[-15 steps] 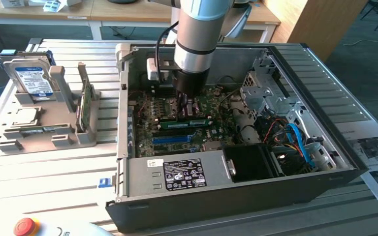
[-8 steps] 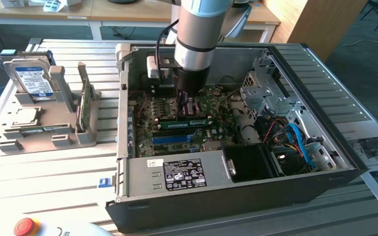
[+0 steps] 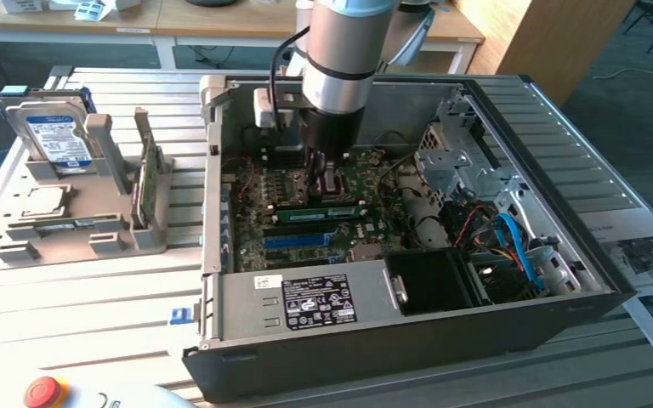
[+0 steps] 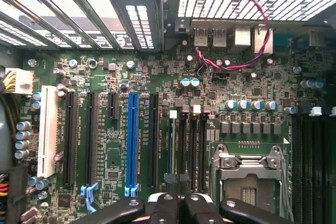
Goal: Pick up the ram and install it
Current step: 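Press down the ram until it locks into place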
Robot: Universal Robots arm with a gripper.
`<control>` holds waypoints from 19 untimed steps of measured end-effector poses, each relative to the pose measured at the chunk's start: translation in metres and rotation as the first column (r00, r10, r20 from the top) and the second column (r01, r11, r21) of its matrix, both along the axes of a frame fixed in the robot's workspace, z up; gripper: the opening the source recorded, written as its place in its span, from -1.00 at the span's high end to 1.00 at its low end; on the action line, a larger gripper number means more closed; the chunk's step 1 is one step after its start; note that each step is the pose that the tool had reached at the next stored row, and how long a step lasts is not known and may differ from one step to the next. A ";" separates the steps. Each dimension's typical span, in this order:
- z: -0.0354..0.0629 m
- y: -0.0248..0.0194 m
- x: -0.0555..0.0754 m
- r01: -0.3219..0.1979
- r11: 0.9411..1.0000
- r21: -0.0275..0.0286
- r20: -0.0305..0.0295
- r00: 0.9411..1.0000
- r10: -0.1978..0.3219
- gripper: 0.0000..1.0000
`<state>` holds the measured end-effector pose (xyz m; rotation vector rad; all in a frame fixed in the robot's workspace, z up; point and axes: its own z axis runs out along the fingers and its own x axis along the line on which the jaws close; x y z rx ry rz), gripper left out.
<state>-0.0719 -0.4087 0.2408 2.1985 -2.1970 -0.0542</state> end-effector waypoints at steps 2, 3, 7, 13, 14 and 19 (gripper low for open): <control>0.0042 0.0000 0.000 0.000 1.000 0.000 0.000 1.000 0.000 0.79; 0.0063 0.0000 0.000 0.000 1.000 0.000 0.000 1.000 0.000 0.79; 0.0154 0.0000 0.000 0.000 1.000 0.000 0.000 1.000 0.000 0.79; 0.0281 0.0000 0.000 0.000 1.000 0.000 0.000 1.000 0.000 0.79; 0.0302 0.0000 0.000 0.000 1.000 0.000 0.000 1.000 0.000 0.79; 0.0405 0.0000 0.000 0.000 1.000 0.000 0.000 1.000 0.000 0.79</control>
